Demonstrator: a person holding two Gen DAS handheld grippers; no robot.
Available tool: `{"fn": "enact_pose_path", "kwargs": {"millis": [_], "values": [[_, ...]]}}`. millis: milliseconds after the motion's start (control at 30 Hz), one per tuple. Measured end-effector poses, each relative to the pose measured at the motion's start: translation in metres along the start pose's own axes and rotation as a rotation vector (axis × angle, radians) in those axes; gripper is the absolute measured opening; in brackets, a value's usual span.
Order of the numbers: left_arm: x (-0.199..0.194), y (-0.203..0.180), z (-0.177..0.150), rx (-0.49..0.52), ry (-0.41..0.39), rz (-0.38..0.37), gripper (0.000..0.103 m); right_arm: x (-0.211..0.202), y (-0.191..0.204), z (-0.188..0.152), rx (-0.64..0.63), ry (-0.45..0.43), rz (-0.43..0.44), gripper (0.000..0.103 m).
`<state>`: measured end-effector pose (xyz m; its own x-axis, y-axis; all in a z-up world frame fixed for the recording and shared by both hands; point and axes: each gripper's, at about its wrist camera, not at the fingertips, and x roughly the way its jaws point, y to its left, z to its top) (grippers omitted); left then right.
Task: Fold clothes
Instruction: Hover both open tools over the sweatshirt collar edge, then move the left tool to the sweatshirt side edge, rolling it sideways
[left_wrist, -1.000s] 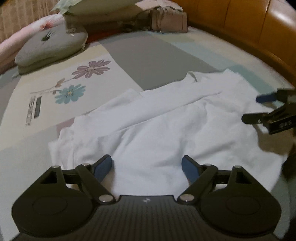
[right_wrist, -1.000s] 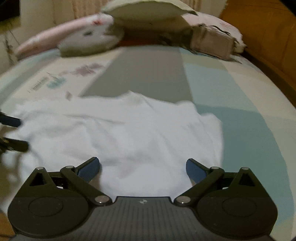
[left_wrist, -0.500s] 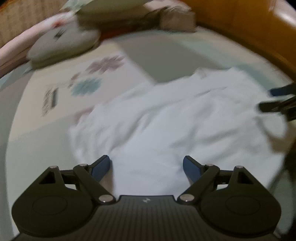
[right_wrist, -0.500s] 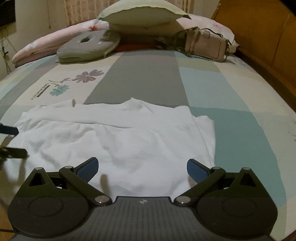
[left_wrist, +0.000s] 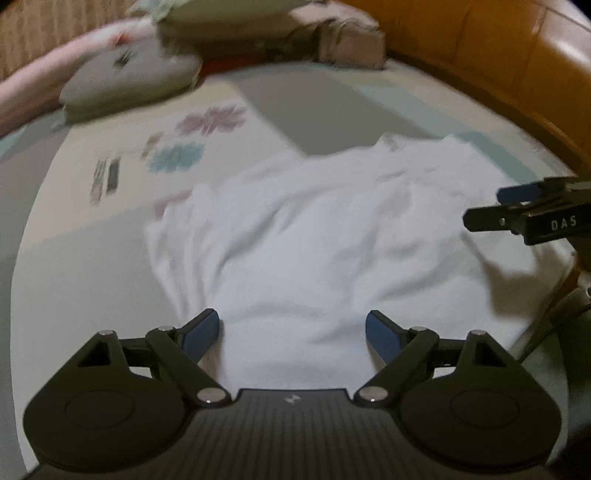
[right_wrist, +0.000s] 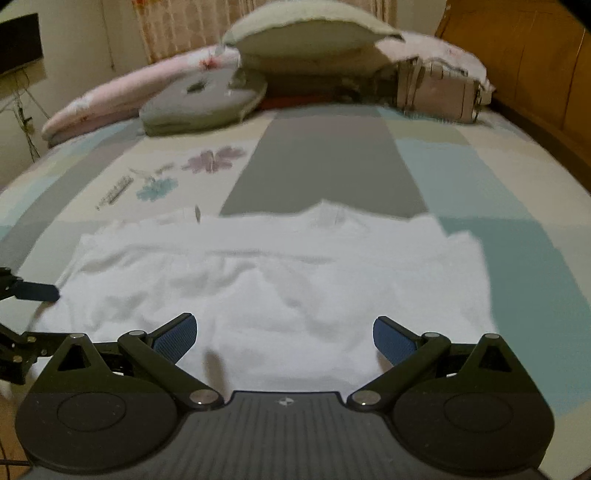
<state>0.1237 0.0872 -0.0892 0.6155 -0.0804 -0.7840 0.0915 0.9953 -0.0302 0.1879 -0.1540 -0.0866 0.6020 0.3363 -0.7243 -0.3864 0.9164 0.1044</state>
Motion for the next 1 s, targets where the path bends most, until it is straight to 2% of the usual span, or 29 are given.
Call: {"fn": "enact_pose_path", "kwargs": {"millis": [67, 100, 167, 367, 500, 567, 667, 833, 1000], "values": [[-0.005, 0.003, -0.003, -0.009, -0.012, -0.016, 0.087, 0.013, 0.000, -0.005, 0.010, 0.048, -0.054, 0.103], [-0.009, 0.003, -0.002, -0.004, -0.023, -0.019, 0.087, 0.011, 0.001, -0.005, 0.003, 0.044, -0.067, 0.103], [-0.019, 0.003, 0.000, 0.007, -0.048, -0.025, 0.087, 0.004, 0.005, -0.004, -0.001, 0.041, -0.057, 0.103], [-0.028, 0.002, -0.001, 0.007, -0.063, -0.104, 0.087, -0.019, 0.012, -0.004, 0.009, 0.053, 0.034, 0.103], [-0.021, -0.001, -0.013, 0.008, -0.015, -0.089, 0.087, -0.024, 0.006, -0.016, 0.132, 0.170, 0.196, 0.103], [-0.021, -0.002, -0.018, 0.012, -0.011, -0.077, 0.087, -0.023, 0.005, -0.027, 0.174, 0.232, 0.239, 0.103], [-0.025, -0.004, -0.018, 0.017, -0.016, -0.067, 0.087, -0.029, 0.008, -0.040, 0.167, 0.252, 0.248, 0.103], [-0.032, -0.009, -0.016, 0.027, -0.037, -0.059, 0.087, -0.043, 0.015, -0.037, 0.159, 0.259, 0.274, 0.103], [-0.026, -0.012, -0.018, 0.022, -0.017, -0.065, 0.087, -0.031, 0.023, -0.045, 0.165, 0.309, 0.273, 0.103]]}}
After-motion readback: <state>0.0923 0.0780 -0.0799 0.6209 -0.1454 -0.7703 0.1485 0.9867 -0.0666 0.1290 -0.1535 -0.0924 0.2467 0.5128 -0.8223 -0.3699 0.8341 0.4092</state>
